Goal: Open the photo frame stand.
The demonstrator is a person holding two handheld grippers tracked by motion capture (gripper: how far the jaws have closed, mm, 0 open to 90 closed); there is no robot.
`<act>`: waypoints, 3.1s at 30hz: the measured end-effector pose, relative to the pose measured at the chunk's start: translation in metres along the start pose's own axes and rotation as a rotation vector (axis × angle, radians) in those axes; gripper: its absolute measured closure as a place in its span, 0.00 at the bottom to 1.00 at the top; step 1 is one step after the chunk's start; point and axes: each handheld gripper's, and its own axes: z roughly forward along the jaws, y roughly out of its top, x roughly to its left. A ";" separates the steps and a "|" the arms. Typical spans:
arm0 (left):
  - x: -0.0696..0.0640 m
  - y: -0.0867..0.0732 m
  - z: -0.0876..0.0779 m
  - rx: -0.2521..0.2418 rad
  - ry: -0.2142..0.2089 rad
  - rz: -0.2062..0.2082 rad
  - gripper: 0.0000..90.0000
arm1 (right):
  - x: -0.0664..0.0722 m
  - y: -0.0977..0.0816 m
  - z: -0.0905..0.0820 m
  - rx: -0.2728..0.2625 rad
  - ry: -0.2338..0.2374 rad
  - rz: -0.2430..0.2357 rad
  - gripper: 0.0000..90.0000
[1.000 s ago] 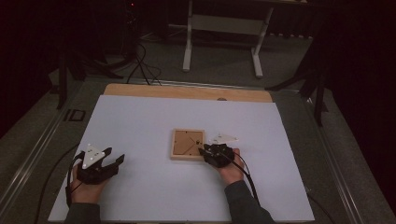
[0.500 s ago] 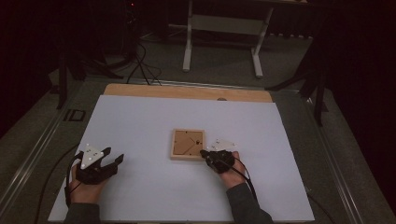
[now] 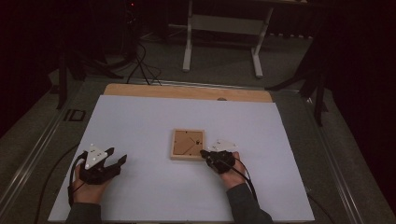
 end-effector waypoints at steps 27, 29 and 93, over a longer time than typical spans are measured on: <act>-0.015 0.032 0.017 -0.029 -0.086 0.011 0.47 | 0.000 -0.001 0.000 -0.011 -0.003 0.009 1.00; -0.018 0.037 0.019 -0.029 -0.093 0.023 0.47 | 0.000 -0.001 0.000 -0.012 -0.002 0.009 1.00; -0.120 0.079 0.134 0.148 -0.245 0.192 0.47 | -0.001 -0.002 0.000 -0.016 0.008 0.006 1.00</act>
